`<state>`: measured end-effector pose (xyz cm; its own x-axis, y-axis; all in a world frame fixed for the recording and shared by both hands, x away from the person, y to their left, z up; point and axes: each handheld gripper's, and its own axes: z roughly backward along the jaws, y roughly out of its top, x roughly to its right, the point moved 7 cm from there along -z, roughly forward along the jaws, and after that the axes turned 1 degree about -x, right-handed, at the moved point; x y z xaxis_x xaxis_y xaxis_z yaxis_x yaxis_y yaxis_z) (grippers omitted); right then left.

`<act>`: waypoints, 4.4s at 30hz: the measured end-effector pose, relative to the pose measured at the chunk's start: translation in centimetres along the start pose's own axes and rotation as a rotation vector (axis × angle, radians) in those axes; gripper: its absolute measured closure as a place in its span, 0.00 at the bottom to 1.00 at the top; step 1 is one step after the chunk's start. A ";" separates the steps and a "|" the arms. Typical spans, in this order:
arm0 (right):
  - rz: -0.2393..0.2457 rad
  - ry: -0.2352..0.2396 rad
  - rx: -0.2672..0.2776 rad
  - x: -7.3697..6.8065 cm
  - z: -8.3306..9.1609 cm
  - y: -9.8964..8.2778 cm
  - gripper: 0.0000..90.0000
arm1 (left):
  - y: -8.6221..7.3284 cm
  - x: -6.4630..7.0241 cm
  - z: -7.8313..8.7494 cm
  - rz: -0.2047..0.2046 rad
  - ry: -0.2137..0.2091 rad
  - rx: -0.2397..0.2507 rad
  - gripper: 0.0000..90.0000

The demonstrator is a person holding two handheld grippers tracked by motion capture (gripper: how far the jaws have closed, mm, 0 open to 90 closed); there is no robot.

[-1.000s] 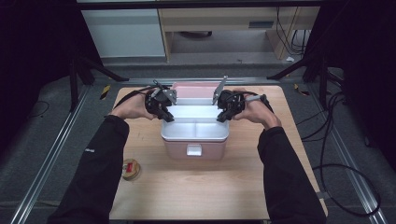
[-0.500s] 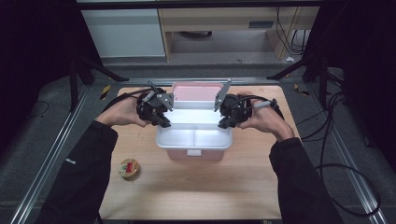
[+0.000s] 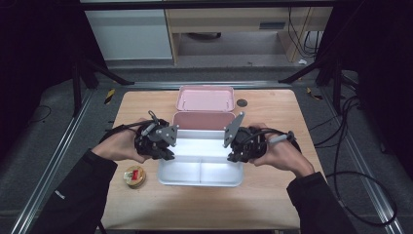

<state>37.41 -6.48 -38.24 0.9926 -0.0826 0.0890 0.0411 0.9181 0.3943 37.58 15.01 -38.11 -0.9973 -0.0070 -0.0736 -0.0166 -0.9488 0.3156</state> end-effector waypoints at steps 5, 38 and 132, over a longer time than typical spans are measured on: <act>0.009 0.008 -0.012 -2.0 -2.2 -0.7 0.98 | -0.8 2.0 -2.0 0.018 -0.013 -0.031 0.98; -0.069 0.092 -0.047 -5.3 -14.2 -6.4 0.97 | -4.2 4.9 -15.3 0.064 -0.108 -0.086 0.98; -0.823 -0.485 0.131 3.1 -7.8 -18.5 0.28 | -17.0 -0.2 -10.4 0.750 0.172 -0.050 0.22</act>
<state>40.60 -20.69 -52.39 0.5019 -0.8597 0.0953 0.6611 0.4523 0.5987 38.77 27.82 -53.32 -0.7153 -0.6988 -0.0042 0.6666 -0.6842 0.2958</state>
